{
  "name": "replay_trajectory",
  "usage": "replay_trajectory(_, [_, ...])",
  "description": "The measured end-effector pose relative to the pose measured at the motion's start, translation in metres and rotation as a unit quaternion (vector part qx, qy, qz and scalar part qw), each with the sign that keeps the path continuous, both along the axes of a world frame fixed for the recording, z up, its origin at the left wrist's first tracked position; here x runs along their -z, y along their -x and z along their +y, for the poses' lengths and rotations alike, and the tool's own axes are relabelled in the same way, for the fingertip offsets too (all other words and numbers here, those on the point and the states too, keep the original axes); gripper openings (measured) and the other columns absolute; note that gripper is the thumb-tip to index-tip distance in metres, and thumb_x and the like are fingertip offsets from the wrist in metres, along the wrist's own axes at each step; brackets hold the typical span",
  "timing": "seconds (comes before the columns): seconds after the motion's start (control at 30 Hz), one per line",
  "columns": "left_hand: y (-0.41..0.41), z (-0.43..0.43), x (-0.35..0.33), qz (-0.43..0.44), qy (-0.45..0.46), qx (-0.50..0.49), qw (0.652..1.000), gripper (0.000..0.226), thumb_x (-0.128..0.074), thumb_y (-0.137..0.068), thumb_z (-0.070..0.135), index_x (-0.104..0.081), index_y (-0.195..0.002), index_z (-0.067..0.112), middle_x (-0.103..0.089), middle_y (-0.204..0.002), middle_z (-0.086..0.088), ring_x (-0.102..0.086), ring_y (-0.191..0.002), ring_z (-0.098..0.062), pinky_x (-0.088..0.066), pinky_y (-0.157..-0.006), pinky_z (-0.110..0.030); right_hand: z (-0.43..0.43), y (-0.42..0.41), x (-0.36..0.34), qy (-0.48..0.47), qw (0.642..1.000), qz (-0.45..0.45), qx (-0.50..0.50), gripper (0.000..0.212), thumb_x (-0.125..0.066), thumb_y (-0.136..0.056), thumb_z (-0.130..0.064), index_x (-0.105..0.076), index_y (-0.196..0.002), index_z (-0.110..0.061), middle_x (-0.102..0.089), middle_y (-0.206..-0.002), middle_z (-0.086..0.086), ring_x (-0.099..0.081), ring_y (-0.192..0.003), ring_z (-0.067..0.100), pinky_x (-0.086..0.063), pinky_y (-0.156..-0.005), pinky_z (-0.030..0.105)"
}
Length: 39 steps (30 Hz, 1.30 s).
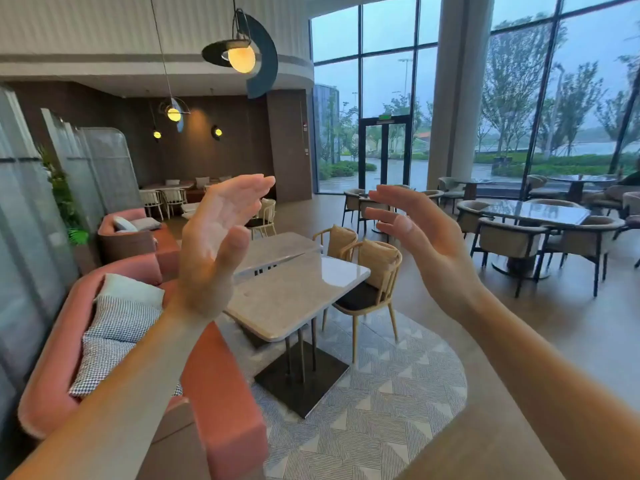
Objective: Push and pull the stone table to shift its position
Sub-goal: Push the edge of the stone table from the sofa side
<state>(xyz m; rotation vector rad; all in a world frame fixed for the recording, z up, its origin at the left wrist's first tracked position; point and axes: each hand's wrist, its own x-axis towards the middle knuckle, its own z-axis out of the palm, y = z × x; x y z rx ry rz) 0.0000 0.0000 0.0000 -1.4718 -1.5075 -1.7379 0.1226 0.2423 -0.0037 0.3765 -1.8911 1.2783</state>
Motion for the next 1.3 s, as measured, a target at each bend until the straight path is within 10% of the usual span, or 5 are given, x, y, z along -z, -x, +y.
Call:
replay_trajectory(0.37, [0.117, 0.09, 0.018, 0.011, -0.016, -0.055, 0.998, 0.076, -0.054, -0.087, 0.085, -0.055, -0.138, 0.029, -0.063, -0.147, -0.002, -0.058, -0.145, -0.024, -0.047, -0.121, -0.045, 0.089, 0.139, 0.007, -0.046, 0.999, -0.016, -0.011, 0.098, -0.054, -0.076, -0.091, -0.059, -0.145, -0.022, -0.064, -0.147, -0.011, -0.066, -0.129, 0.003, -0.054, -0.103, 0.016])
replay_trajectory(0.7, [0.271, 0.173, 0.009, 0.018, -0.052, -0.057, 0.997, 0.073, -0.056, -0.087, 0.085, -0.056, -0.137, 0.031, -0.063, -0.147, -0.003, -0.059, -0.144, -0.025, -0.047, -0.121, -0.047, 0.172, 0.297, 0.002, -0.057, 0.997, -0.039, -0.034, 0.065, -0.057, -0.088, -0.061, -0.058, -0.144, -0.027, -0.065, -0.144, -0.012, -0.065, -0.129, 0.002, -0.054, -0.105, 0.018])
replay_trajectory(0.97, [0.359, 0.247, 0.017, 0.009, -0.008, -0.084, 0.996, 0.078, -0.051, -0.085, 0.089, -0.053, -0.136, 0.031, -0.059, -0.149, 0.002, -0.058, -0.145, -0.023, -0.048, -0.121, -0.046, 0.247, 0.397, 0.016, -0.029, 0.997, -0.021, -0.064, 0.091, -0.057, -0.08, -0.086, -0.058, -0.145, -0.023, -0.065, -0.145, -0.01, -0.066, -0.129, 0.006, -0.055, -0.103, 0.018])
replay_trajectory(1.3, [0.444, 0.368, 0.028, -0.003, 0.002, -0.146, 0.989, 0.081, -0.054, -0.082, 0.09, -0.053, -0.135, 0.028, -0.058, -0.15, -0.003, -0.057, -0.146, -0.028, -0.045, -0.123, -0.051, 0.373, 0.525, 0.032, -0.029, 0.989, -0.024, -0.142, 0.053, -0.056, -0.094, -0.052, -0.058, -0.14, -0.027, -0.068, -0.131, -0.03, -0.067, -0.128, 0.005, -0.054, -0.098, 0.016])
